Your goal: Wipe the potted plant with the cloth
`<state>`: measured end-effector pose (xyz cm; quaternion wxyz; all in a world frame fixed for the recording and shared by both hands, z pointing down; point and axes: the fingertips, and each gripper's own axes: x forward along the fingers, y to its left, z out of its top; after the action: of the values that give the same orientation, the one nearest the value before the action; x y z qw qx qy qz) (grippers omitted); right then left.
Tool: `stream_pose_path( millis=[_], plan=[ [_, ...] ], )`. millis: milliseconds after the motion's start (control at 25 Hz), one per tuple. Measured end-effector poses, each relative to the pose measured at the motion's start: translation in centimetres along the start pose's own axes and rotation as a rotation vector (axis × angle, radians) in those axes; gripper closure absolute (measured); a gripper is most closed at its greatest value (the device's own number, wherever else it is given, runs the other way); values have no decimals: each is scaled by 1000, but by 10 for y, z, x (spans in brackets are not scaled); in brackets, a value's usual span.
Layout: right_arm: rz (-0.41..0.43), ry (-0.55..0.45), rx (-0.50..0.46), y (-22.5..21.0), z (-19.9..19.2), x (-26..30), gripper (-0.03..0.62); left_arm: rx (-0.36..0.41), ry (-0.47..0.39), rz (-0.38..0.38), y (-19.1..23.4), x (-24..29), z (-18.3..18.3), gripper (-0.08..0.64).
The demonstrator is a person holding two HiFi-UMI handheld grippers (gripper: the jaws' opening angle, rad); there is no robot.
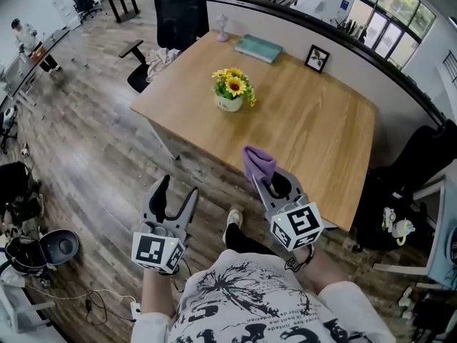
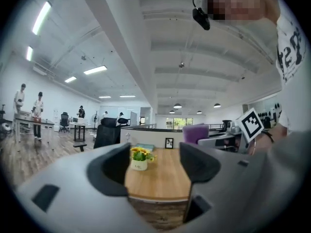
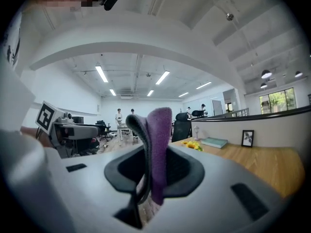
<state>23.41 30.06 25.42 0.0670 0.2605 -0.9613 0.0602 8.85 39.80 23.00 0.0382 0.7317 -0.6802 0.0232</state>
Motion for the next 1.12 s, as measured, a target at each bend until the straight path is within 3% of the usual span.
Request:
stream_pose_path(
  millis=[40, 160, 400, 720, 880, 960, 1120],
  plan=[
    [1, -3, -6, -15, 6, 17, 511, 2, -13, -12, 7, 22, 5, 197],
    [-20, -8, -16, -59, 17, 59, 511, 44, -7, -34, 27, 78, 12, 167],
    [-91, -3, 31, -131, 23, 115, 511, 58, 34, -71, 57, 167, 17, 150],
    [-174, 63, 88, -184, 8, 149, 511, 50, 118, -156, 75, 250, -2, 150],
    [-259, 105, 108, -204, -5, 161, 511, 32, 145, -240, 85, 287, -18, 142],
    [-305, 124, 114, -208, -11, 169, 511, 23, 161, -300, 91, 304, -26, 106],
    [-428, 146, 143, -218, -20, 190, 511, 15, 190, -427, 110, 342, -41, 101]
  ],
)
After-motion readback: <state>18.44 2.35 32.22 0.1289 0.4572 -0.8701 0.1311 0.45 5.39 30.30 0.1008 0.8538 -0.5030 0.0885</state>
